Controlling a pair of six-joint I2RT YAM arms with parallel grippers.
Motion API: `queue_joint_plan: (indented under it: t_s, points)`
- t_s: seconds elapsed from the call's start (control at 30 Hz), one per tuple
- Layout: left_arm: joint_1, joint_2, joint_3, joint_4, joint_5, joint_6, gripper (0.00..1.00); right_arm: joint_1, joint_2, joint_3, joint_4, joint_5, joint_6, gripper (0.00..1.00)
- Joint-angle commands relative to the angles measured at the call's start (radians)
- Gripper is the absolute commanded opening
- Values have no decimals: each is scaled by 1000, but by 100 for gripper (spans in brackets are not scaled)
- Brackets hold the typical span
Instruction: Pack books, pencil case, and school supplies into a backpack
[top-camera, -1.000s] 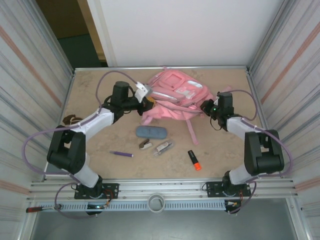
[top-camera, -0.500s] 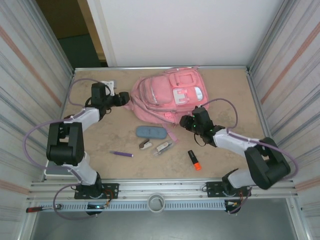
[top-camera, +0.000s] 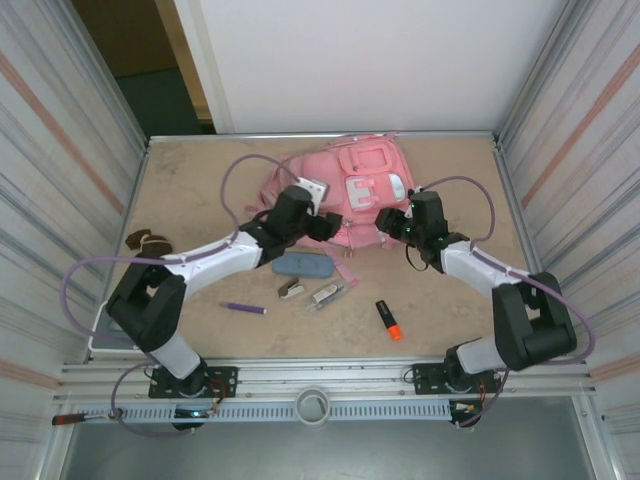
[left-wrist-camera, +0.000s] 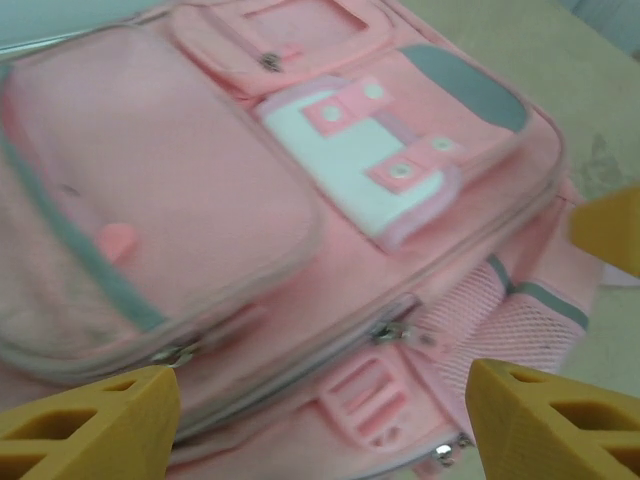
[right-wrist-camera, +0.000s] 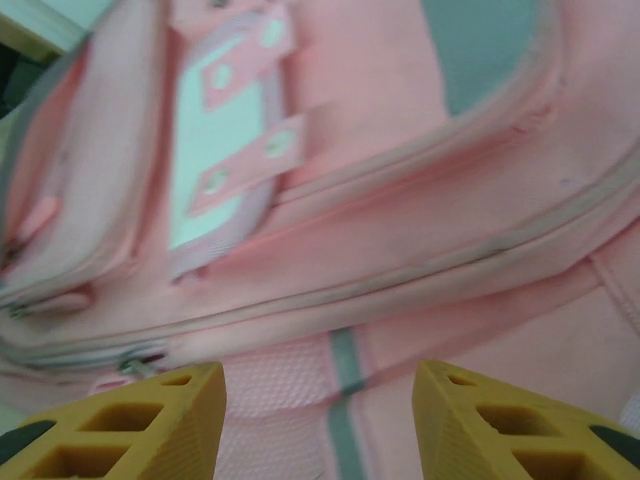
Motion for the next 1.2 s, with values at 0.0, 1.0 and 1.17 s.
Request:
queue_joint_plan:
  t_s: [0.0, 1.0, 1.17]
  points:
    - [-56, 73, 101, -127, -193, 20, 76, -58, 71, 29, 16, -170, 46, 47]
    - [-189, 488, 501, -396, -513, 80, 87, -69, 164, -110, 235, -242, 176, 41]
    - [-190, 458, 472, -387, -500, 83, 79, -70, 165, -113, 228, -234, 171, 42]
